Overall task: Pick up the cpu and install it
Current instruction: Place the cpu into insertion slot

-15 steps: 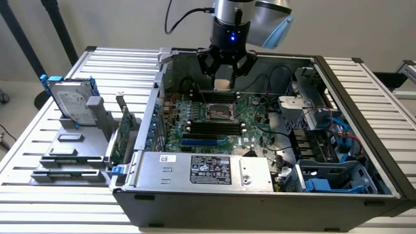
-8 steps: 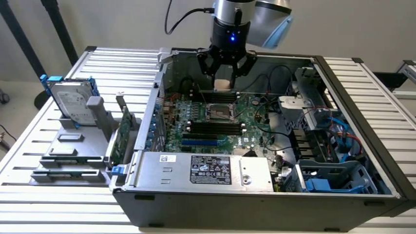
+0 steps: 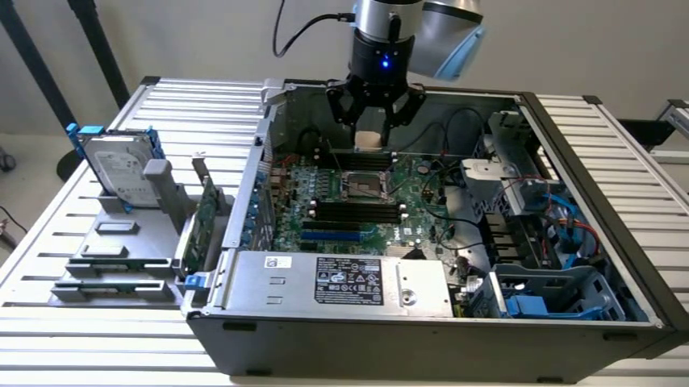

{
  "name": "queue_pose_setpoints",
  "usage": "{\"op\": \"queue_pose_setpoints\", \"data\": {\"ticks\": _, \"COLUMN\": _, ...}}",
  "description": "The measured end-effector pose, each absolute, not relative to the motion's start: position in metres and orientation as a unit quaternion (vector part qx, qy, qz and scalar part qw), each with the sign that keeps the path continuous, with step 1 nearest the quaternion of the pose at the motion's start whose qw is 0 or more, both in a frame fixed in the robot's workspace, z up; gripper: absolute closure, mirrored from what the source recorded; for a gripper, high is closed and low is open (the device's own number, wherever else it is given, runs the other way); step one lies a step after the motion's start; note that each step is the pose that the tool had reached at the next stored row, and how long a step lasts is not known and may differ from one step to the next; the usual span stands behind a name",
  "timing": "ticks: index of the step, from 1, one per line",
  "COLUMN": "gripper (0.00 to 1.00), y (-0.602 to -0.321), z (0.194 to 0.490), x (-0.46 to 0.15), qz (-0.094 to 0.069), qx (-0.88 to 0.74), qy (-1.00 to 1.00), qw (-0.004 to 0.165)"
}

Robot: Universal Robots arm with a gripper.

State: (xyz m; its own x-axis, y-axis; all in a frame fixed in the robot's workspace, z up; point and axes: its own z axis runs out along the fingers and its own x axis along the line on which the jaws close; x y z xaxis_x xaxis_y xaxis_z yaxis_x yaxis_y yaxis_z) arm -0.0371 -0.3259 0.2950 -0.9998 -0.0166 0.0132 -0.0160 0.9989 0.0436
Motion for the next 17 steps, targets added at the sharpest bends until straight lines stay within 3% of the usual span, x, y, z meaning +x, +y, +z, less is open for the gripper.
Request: {"op": "queue_pose_setpoints", "data": {"ticks": 17, "gripper": 0.46, "y": -0.3259, "z": 0.2927, "x": -0.0371, "qz": -0.022, "qx": -0.126, "qy": -0.992, "qw": 0.004}}
